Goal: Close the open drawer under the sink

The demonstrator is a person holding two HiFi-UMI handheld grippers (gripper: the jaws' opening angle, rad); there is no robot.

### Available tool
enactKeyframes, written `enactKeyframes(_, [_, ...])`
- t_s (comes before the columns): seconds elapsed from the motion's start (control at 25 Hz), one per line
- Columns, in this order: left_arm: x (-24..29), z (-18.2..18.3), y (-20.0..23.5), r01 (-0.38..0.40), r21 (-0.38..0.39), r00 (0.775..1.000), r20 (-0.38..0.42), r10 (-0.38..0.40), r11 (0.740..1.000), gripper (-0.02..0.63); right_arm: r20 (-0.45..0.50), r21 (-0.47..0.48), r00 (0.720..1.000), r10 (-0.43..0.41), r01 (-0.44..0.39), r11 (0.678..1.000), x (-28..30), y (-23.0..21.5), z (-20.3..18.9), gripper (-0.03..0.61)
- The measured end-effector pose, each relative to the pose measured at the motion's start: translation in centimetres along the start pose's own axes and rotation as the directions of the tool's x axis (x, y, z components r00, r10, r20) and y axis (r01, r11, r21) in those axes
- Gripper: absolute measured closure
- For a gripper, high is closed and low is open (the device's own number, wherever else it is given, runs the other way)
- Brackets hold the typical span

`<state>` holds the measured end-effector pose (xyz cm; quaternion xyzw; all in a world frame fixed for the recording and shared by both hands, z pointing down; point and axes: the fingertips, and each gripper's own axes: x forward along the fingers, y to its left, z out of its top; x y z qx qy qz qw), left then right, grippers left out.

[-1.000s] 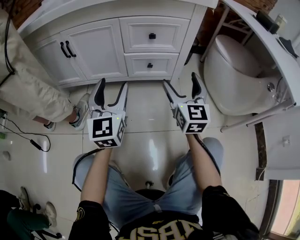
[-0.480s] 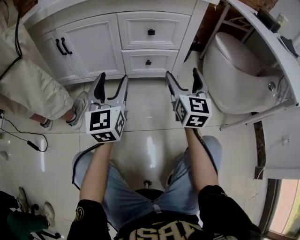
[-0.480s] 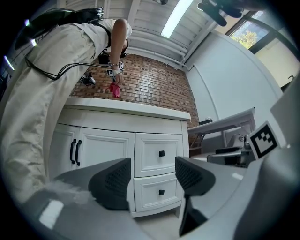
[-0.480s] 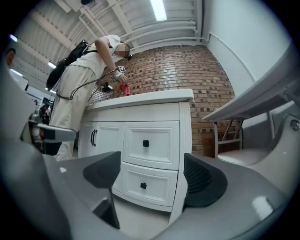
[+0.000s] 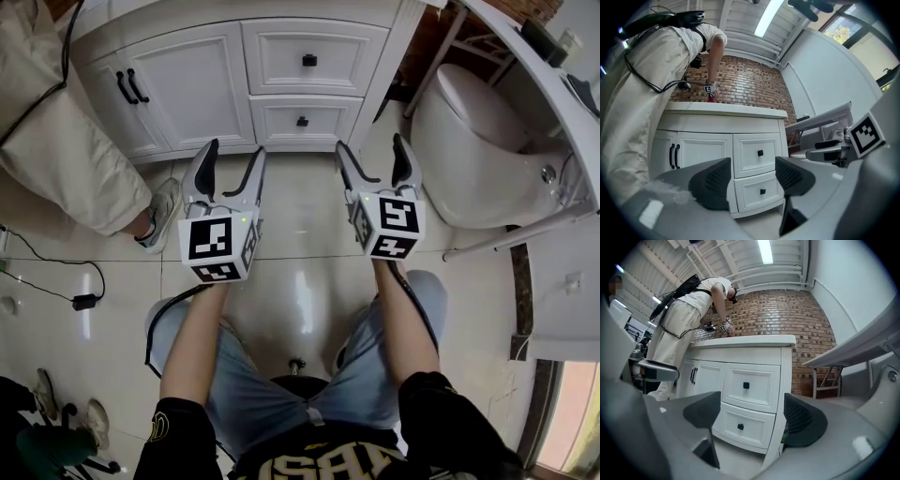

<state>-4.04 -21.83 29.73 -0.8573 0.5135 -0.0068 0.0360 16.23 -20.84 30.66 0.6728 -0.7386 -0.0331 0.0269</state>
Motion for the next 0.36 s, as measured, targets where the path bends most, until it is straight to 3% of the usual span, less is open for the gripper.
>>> enactKeyframes(0.36, [0.47, -0.24, -0.39, 0.001, 0.009, 1.0, -0.005, -0.001, 1.0, 0.314, 0.002, 0.019, 1.0, 0.008, -0.008, 1.0, 0.17, -0.04, 0.14, 0.161])
